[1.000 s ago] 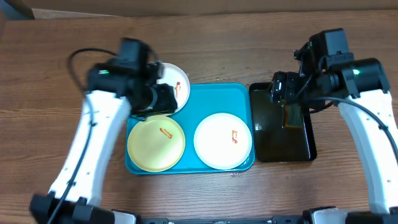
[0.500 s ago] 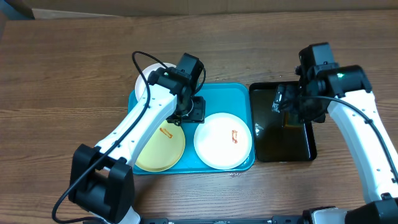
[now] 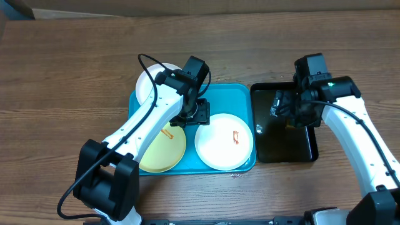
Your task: Clean dirty plates on tray and stack at the side
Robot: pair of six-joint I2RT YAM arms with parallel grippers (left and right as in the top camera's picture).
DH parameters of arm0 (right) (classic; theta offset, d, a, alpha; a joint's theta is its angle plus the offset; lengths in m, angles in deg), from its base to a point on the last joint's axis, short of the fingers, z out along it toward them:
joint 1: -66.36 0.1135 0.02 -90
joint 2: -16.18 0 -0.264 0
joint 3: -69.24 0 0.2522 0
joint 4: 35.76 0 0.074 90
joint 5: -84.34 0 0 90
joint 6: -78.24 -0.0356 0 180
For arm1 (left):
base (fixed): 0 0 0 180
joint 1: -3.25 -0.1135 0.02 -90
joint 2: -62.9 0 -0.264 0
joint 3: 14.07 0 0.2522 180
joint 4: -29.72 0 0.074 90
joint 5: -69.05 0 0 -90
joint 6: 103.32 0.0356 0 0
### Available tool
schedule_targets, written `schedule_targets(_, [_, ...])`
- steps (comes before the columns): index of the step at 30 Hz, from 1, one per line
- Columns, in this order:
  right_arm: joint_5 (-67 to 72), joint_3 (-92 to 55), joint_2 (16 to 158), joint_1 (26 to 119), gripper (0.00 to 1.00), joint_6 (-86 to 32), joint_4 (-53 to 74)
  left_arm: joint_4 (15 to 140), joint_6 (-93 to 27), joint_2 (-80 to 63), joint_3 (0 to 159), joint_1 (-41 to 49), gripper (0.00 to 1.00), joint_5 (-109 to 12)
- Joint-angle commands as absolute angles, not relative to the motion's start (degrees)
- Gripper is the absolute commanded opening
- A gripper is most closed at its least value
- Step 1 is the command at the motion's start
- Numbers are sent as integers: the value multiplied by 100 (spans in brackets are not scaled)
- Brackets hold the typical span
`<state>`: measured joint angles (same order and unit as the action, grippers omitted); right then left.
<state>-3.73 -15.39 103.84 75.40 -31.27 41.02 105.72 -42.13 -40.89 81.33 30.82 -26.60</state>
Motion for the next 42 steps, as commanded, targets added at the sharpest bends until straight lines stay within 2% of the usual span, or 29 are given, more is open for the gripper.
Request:
schedule_targets(1, [-458, -1495, 10392, 7529, 88, -3175, 4021, 10532, -4379, -4169, 8092, 3108, 72, -2586])
schedule_targets(4, [-460, -1495, 10397, 7529, 88, -3173, 4002, 10463, -4382, -4169, 8094, 3108, 80, -2588])
schedule_targets(9, [-460, -1495, 10397, 7529, 88, -3175, 3967, 10445, -4384, -4172, 8094, 3108, 86, -2588])
schedule_targets(11, [-460, -1495, 10397, 7529, 88, -3175, 3947, 10425, -4384, -4169, 8092, 3108, 95, -2588])
schedule_targets(13, [-460, -1495, 10397, 7529, 88, -3173, 3923, 10390, -4480, -4169, 8094, 3108, 98, -2586])
schedule_targets(40, [-670, -1495, 10690, 7529, 89, -3083, 3654, 10176, -4530, -4172, 8072, 3108, 100, -2584])
schedule_targets(42, [-670, -1495, 10759, 7529, 92, -3083, 3637, 10176, -4530, -4172, 8072, 3108, 100, -2584])
